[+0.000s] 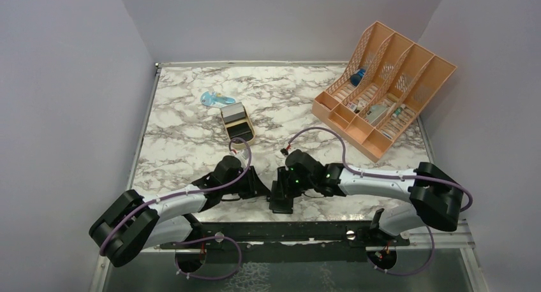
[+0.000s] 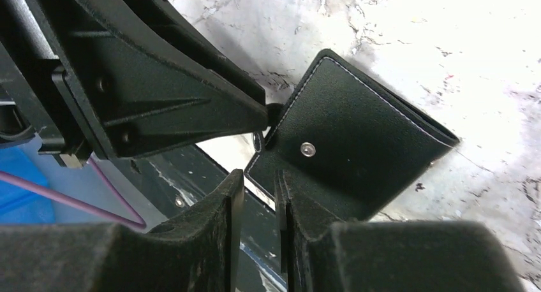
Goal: Put the credit cards into the card holder
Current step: Close the card holder at the center of the board.
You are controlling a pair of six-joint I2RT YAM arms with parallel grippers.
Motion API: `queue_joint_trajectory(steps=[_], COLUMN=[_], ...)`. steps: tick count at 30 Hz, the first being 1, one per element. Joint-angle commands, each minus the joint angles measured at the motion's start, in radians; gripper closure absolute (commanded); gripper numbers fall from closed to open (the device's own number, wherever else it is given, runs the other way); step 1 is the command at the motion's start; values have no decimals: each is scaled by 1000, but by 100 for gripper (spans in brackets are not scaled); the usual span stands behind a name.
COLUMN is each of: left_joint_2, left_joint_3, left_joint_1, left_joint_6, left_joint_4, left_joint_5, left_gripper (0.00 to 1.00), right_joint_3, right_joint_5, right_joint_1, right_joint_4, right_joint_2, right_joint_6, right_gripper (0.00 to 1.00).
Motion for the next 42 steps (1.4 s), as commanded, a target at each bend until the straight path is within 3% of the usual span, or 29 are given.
queue_joint_trajectory(steps=[1,26,42], left_joint_2=[-11,-28,-35], left_joint_3=[-11,-20,-28], left_joint_1=[-1,-1,-1], left_joint_6=[-8,-13,-15], left_joint_4=[32,37,38], left_joint_5=[-21,-26,-29], left_gripper=[75,75,76], right_joint_3=[2,12,18], right_joint_5=[-38,-40,-10], right_joint_1=[3,3,3], right_joint_4=[99,135,113], right_joint_2=[36,114,109], right_joint_6=[40,45,50], right_gripper=[76,78,72])
